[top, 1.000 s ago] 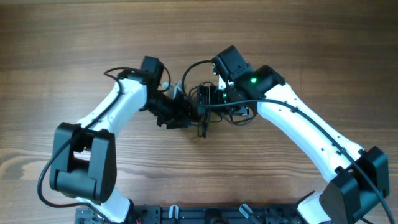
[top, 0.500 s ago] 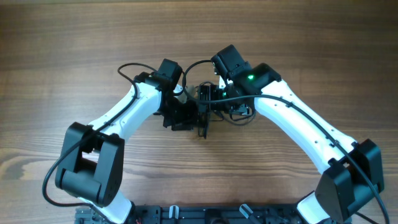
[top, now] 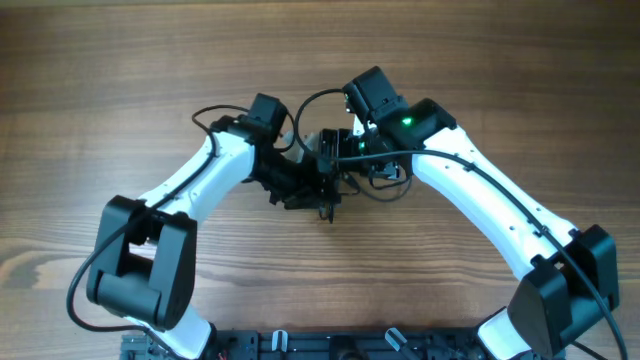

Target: Untangle cables

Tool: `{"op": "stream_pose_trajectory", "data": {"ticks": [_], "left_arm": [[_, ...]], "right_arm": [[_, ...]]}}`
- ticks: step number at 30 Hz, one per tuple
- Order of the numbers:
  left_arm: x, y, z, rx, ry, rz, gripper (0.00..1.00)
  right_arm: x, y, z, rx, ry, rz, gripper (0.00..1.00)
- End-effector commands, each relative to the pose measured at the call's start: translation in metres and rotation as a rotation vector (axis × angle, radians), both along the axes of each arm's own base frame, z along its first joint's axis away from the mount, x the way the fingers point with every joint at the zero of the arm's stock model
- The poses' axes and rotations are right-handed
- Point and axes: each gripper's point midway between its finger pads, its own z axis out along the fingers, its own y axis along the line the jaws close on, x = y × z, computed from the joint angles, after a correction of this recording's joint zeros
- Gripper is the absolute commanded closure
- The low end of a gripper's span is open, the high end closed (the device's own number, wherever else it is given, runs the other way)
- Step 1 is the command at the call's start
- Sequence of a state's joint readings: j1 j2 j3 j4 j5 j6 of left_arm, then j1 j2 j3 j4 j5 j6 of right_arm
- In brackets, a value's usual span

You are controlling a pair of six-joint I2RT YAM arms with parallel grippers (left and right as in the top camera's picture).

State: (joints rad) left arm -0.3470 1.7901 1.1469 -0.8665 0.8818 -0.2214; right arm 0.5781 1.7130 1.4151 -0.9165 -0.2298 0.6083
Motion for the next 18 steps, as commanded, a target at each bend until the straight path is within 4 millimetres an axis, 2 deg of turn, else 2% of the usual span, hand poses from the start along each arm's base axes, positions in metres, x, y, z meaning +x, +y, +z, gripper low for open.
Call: {"op": "stream_pose_trajectory", "data": {"ticks": [1, 5, 8, 11, 18], "left_arm": [[0.015, 0.000, 0.025, -0.129, -0.041, 0.021, 0.56], [0.009, 0.002, 0.010, -0.024, -0.052, -0.001, 0.58], [0.003, -0.004, 0.003, 0.021, -0.060, -0.026, 0.59], [0.006, -0.009, -0.004, 0.072, -0.081, -0.018, 0.59], [0.003, -0.017, -0.006, 0.079, -0.091, -0.034, 0.65]], "right_arm": [[-0.017, 0.002, -0.014, -0.030, 0.056, 0.051, 0.00], [-0.016, 0.003, -0.014, -0.028, 0.054, 0.050, 0.00], [-0.016, 0.003, -0.014, -0.028, 0.054, 0.050, 0.01], [-0.017, 0.002, -0.014, -0.030, 0.056, 0.051, 0.01], [-0.020, 0.000, -0.015, -0.040, 0.068, 0.057, 0.01]]}}
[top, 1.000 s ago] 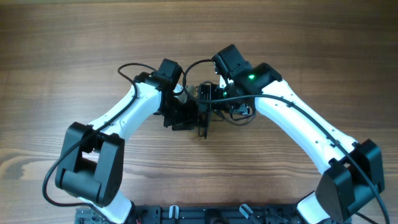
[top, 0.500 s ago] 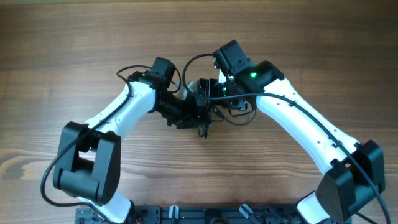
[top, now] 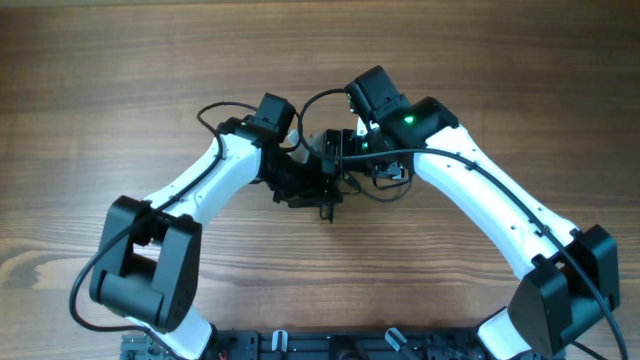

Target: Untangle cables

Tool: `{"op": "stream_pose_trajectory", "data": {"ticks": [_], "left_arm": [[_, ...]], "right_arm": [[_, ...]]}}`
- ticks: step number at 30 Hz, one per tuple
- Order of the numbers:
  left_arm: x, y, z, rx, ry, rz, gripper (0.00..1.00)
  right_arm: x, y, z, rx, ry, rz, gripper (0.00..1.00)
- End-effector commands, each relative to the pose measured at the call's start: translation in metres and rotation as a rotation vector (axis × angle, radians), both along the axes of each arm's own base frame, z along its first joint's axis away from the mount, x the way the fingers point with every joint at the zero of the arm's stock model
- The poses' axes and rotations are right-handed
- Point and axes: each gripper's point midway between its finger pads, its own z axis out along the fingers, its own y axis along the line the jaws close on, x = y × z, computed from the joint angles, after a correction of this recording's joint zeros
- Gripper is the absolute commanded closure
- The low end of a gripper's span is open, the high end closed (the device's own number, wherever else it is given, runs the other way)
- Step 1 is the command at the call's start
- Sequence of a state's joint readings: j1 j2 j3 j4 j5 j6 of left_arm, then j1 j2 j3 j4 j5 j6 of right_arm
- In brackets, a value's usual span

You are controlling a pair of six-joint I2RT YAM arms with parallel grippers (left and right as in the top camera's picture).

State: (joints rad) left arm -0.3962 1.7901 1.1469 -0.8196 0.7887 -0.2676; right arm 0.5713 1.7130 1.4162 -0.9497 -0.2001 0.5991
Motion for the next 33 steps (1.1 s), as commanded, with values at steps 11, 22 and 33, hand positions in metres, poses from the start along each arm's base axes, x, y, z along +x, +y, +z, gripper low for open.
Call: {"op": "stream_pose_trajectory", "data": {"ticks": [11, 22, 33], "left_arm": [[-0.008, -0.024, 0.011, -0.036, -0.047, -0.065, 0.96], [0.006, -0.020, 0.162, -0.547, -0.183, -0.059, 0.96], [-0.001, -0.008, 0.239, -0.629, -0.366, -0.014, 0.96]], "right_arm": [[-0.021, 0.009, -0.013, -0.004, 0.072, 0.062, 0.01], [-0.015, -0.002, -0.016, -0.063, 0.041, 0.034, 0.00], [-0.013, 0.012, -0.013, -0.015, 0.031, 0.039, 0.11]]}}
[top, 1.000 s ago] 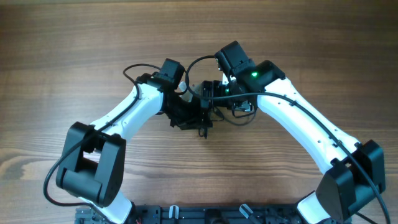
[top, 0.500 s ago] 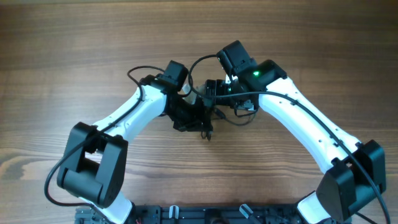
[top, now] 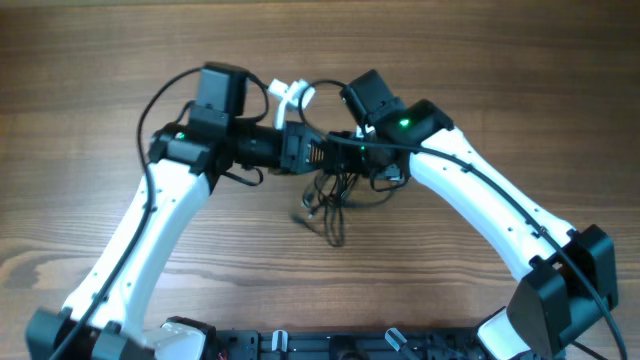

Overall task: Untangle cables
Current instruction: 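Pull the grippers apart, left leftward and right rightward, stretching cables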

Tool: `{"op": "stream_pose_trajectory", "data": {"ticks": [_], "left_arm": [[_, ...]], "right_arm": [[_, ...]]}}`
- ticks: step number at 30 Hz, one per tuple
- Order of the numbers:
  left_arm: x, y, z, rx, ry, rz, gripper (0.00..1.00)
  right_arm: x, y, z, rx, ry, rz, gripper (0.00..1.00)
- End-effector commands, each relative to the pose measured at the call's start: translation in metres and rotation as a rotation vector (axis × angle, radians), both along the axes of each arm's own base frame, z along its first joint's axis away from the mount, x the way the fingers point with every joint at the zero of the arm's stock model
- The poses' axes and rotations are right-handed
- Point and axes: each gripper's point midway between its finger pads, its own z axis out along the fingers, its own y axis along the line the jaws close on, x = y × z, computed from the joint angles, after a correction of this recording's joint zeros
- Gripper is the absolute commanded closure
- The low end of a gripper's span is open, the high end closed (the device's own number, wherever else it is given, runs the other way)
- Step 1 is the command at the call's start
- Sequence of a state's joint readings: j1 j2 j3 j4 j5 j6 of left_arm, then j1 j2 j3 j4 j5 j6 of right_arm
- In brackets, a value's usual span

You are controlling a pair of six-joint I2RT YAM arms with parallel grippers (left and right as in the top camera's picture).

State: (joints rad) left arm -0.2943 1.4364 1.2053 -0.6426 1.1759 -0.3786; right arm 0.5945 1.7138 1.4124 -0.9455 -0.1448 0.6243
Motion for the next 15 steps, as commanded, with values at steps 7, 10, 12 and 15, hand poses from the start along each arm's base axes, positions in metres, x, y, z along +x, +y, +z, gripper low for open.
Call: {"op": "stream_pose_trajectory", "data": {"ticks": [7, 10, 12, 15], "left_arm": [[0.001, 0.011, 0.081, -0.155, -0.128, 0.042, 0.96], [0.010, 0.023, 0.083, -0.155, -0.118, 0.090, 0.96], [0.015, 0.030, 0.080, -0.148, -0.102, 0.116, 0.96], [0.020, 0.040, 0.076, -0.138, -0.081, 0.150, 0.96]], "right_arm": [[-0.019, 0.023, -0.033, -0.006, 0.097, 0.085, 0.47], [-0.023, 0.023, -0.052, -0.036, 0.141, 0.090, 0.89], [-0.024, 0.022, -0.063, -0.054, 0.167, 0.089, 0.96], [-0.025, 0.020, -0.070, -0.068, 0.192, 0.065, 0.96]]}}
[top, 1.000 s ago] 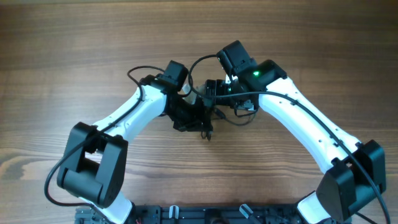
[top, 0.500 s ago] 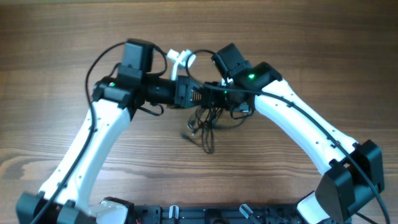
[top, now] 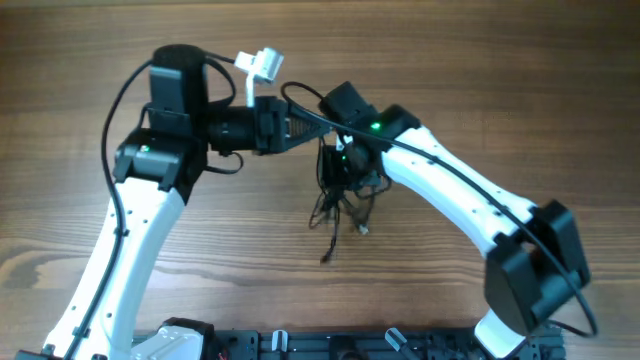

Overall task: Untangle cables
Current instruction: 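Pull the grippers apart, left leftward and right rightward, stretching cables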

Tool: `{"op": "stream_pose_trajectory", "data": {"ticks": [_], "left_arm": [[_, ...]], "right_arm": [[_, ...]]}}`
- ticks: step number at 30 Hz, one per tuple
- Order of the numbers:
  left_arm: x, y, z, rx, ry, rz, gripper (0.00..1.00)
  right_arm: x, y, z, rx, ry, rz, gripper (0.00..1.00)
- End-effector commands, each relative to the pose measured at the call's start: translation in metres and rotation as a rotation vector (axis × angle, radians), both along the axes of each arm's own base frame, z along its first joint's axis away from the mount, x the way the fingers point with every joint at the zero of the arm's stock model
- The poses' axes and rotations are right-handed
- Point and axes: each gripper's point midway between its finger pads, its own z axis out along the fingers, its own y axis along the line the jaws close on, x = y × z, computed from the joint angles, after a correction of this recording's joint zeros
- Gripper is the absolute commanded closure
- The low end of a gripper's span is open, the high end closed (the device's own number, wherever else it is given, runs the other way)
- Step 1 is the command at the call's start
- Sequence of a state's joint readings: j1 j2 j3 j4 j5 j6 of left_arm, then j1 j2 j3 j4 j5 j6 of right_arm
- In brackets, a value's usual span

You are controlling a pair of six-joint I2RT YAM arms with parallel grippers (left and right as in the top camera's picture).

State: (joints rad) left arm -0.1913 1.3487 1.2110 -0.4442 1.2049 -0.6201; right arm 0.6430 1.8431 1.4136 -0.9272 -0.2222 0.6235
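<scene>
In the overhead view a tangle of thin black cables (top: 334, 216) hangs from my right gripper (top: 339, 178), which looks shut on the top of the bundle; loose ends trail down onto the table. My left gripper (top: 297, 122) points right, close beside the right wrist. It looks shut on a white cable whose white plug (top: 263, 65) sticks up behind it. The fingertips of both grippers are largely hidden by their own bodies and by the cables.
The wooden table (top: 520, 80) fills the view. A black mounting rail (top: 330, 345) with the arm bases runs along the front edge. The two arms meet closely at the table's middle.
The left gripper with the white cable has moved left and towards the back. The right gripper has shifted left and forward, and the black tangle now hangs longer below it.
Both grippers were first low at the table's middle, together on one compact knot of cables. The left arm was then raised with the white plug showing beside it and black strands hanging below. Now the white plug is farther from the black bundle in the right gripper.
</scene>
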Motion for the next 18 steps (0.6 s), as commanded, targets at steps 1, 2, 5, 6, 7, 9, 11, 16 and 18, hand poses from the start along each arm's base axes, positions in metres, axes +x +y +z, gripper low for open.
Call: {"op": "stream_pose_trajectory", "data": {"ticks": [1, 2, 5, 6, 7, 9, 11, 16, 18], "left_arm": [[-0.001, 0.017, 0.022, -0.031, -0.028, 0.025, 0.96], [0.002, 0.021, 0.018, -0.022, -0.007, 0.050, 0.96], [0.011, 0.036, 0.007, 0.011, 0.057, 0.128, 0.96], [0.014, 0.042, 0.002, 0.027, 0.079, 0.159, 0.96], [0.019, 0.048, -0.005, 0.052, 0.107, 0.202, 0.96], [0.025, 0.059, -0.018, 0.101, 0.149, 0.274, 0.96], [0.030, 0.066, -0.029, 0.150, 0.180, 0.331, 0.96], [0.035, 0.086, -0.058, 0.289, 0.254, 0.464, 0.96], [0.034, 0.093, -0.069, 0.339, 0.287, 0.501, 0.96]], "right_arm": [[-0.006, -0.008, -0.027, -0.070, 0.057, -0.010, 0.96], [-0.004, -0.011, -0.026, -0.069, 0.057, -0.020, 0.96], [0.003, -0.028, -0.026, -0.079, 0.077, -0.070, 0.96], [0.005, -0.036, -0.025, -0.085, 0.087, -0.090, 0.96], [0.008, -0.046, -0.023, -0.090, 0.098, -0.112, 0.96], [0.011, -0.060, -0.019, -0.084, 0.116, -0.149, 0.96], [0.014, -0.065, -0.011, -0.039, 0.121, -0.140, 0.96], [0.024, -0.058, 0.030, 0.127, 0.044, -0.099, 0.96], [0.028, -0.057, 0.055, 0.165, -0.033, -0.095, 0.96]]}}
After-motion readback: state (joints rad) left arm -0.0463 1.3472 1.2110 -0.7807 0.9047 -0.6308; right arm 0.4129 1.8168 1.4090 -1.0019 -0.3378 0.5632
